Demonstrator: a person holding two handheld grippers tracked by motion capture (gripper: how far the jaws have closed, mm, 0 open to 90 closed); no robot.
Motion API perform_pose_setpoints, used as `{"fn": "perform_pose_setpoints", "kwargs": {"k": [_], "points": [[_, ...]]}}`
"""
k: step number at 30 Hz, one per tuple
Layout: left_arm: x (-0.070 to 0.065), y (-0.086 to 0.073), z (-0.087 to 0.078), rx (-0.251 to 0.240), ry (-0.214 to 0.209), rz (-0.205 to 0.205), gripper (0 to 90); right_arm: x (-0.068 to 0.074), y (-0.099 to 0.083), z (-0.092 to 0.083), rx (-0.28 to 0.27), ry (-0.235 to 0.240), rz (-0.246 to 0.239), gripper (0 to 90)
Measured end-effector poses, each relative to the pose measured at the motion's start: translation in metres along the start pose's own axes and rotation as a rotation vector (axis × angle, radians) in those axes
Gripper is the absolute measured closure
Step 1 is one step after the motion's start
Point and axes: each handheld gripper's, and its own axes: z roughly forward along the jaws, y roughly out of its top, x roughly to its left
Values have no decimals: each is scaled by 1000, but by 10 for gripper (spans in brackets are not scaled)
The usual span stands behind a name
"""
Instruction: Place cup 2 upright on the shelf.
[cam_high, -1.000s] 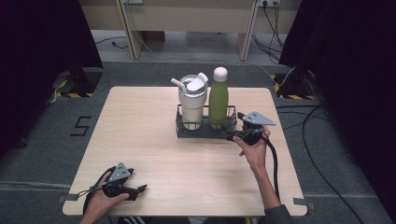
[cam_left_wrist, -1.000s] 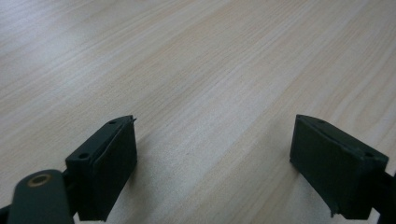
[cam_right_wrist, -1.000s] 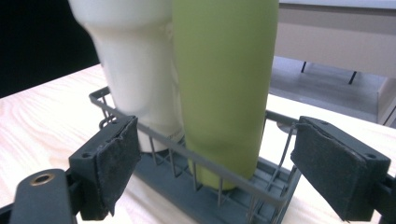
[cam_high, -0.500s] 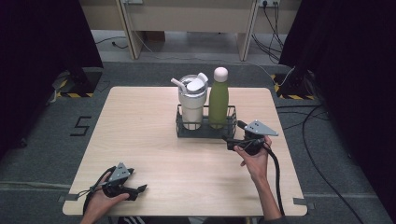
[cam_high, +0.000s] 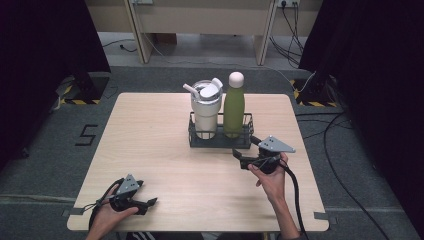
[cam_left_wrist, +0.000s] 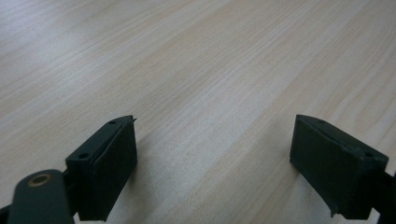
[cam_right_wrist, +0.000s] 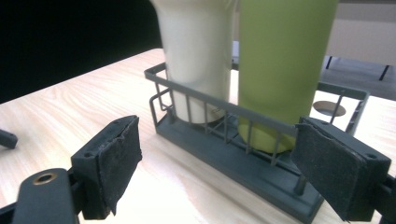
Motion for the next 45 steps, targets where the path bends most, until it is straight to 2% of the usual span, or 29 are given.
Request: {"fn": "perform_pose_setpoints", "kwargs": {"k": [17,26,45], "points": [[0,0,0,-1,1,-1,141,12,-9,-6,16,38,-10,155],[0,0,0,1,1,-2,141,19,-17,-11,27,61,0,154],[0,0,0,2,1,-2,141,26,-38,-20,66,69,-7,152]]}}
